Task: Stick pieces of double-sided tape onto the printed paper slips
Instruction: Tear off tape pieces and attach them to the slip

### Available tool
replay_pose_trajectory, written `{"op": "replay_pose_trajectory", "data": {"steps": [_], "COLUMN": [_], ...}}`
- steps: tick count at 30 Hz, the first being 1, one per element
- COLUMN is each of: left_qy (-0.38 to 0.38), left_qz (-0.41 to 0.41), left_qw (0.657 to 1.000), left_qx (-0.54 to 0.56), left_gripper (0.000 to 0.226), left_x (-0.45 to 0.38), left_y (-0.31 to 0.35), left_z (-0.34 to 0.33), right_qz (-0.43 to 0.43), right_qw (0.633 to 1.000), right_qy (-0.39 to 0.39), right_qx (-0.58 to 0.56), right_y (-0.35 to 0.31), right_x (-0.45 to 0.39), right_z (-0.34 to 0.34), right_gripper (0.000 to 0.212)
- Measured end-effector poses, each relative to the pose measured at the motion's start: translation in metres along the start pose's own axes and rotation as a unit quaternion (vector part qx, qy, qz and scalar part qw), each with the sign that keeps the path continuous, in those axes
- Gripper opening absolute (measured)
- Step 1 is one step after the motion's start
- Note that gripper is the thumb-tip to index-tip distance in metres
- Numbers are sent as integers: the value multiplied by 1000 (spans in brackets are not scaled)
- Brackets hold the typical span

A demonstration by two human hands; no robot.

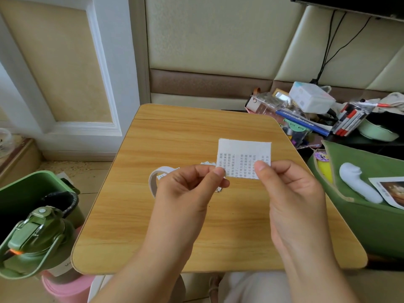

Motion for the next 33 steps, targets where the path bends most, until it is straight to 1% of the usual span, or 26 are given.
{"op": "replay_pose_trajectory", "data": {"steps": [2, 4, 7, 17, 20, 22, 24, 27, 29, 31, 33], "left_qy": [2, 7, 17, 43, 38, 37, 33, 6, -22, -34, -30], "left_qz": [-6, -12, -19, -62, -72, -81, -83, -80, -63, -42, -28], "left_qw": [1000, 1000, 999, 996, 996, 993, 990, 989, 993, 997, 999], "left_qx": [-2, -5, -19, -38, -47, -80, -112, -121, -94, -56, -31], "left_gripper": [21, 23, 24, 23, 24, 27, 30, 33, 25, 14, 16], "left_x": [0, 0, 1, 7, 9, 9, 6, -6, -11, -14, -12], "left_y": [-1, -2, -3, 0, 1, 4, 8, 12, 15, 18, 20], "left_z": [0, 1, 1, -2, -1, 0, 3, 6, 2, -3, -5], "right_qz": [4, 7, 9, 25, 26, 26, 26, 27, 33, 43, 48], "right_qw": [1000, 1000, 1000, 1000, 999, 999, 999, 998, 997, 994, 993], "right_qy": [-6, -10, -8, -1, 0, -6, -20, -47, -57, -71, -74], "right_qx": [1, 7, 12, 14, 24, 32, 38, 40, 49, 71, 84], "right_y": [1, 3, 5, 2, 2, 1, -1, -5, -6, -7, -8], "right_x": [0, 0, 1, 2, 1, 0, -2, -5, -7, -7, -7], "right_z": [1, 3, 5, 5, 5, 7, 9, 8, 7, 5, 5], "right_gripper": [12, 18, 13, 14, 14, 13, 12, 14, 17, 14, 13]}}
Point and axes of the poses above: each hand's wrist, its own x-axis away from the middle knuckle, its own z-axis out of the back of the hand, y = z × x, the point moved 4 cm from there along -x, towards the middle knuckle, and after that the axes turned 11 degrees about z, right-handed, at the moved point
